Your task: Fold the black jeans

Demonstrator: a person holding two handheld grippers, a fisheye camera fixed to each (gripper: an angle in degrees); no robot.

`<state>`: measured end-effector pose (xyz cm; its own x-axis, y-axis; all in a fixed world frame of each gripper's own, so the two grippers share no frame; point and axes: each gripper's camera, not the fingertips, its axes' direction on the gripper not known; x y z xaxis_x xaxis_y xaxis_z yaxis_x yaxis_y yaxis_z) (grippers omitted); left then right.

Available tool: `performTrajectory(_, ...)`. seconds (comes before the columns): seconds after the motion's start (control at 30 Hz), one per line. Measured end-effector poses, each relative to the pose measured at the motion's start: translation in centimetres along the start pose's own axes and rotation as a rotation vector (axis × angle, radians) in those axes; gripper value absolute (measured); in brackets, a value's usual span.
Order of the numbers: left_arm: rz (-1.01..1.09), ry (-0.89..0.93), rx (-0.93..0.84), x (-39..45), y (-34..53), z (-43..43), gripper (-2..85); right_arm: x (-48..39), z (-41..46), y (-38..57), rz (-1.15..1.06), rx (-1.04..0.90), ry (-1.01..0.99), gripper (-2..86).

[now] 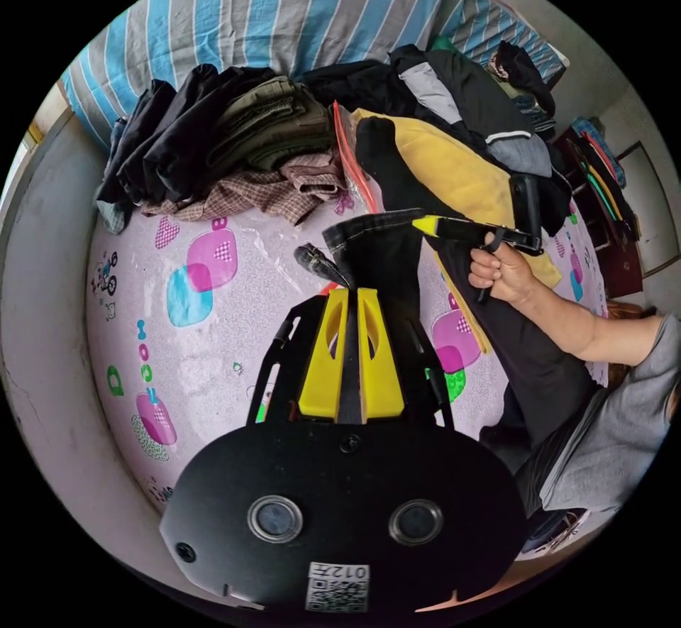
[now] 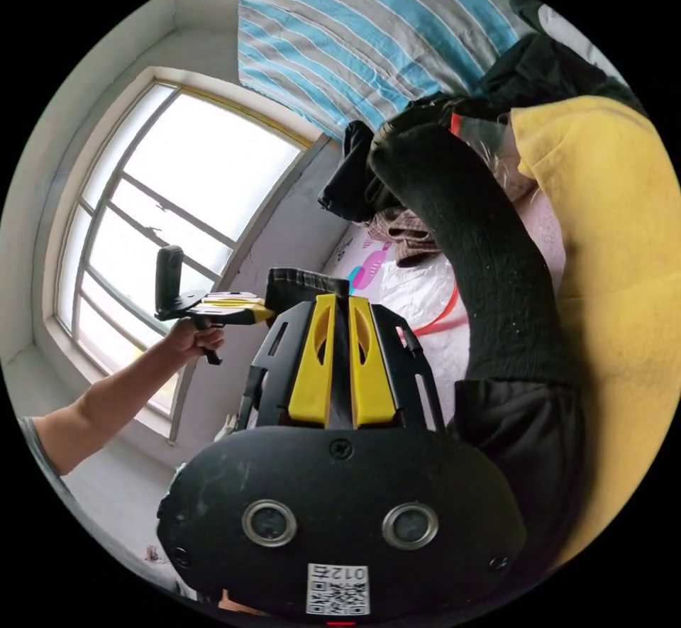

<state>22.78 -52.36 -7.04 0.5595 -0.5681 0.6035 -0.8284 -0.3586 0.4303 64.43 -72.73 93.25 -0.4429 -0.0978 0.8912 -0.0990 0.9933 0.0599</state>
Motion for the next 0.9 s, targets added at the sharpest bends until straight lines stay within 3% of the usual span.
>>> performTrajectory(0.1, 0.020, 0.042, -0.017, -0.7, -0.2, -0.1, 0.3, 1.9, 1.9, -0.2, 0.047, -0.056, -0.066, 8.3)
performTrajectory(0.27, 0.065, 0.109, -0.018, -0.2, 2.2, -0.8, 0.4, -0.2, 7.8, 0.9, -0.093, -0.323, 0.008, 11.8)
performTrajectory(0.47, -0.058, 0.271, -0.013, -0.3, 11.4, 0.9, 0.6, -0.5, 14.1, 3.6, -0.118, -0.566, -0.079, 13.3)
performTrajectory(0.63, -0.204, 0.381, 0.021, -0.1, 17.5, 4.0, 1.6, -2.5, 18.2, 5.7, -0.252, -0.645, -0.084, 13.5)
performTrajectory(0.9, -0.317, 0.389, 0.124, 1.9, 20.1, 5.0, 2.5, -6.5, 24.1, 10.3, -0.541, -0.761, -0.025, 13.7)
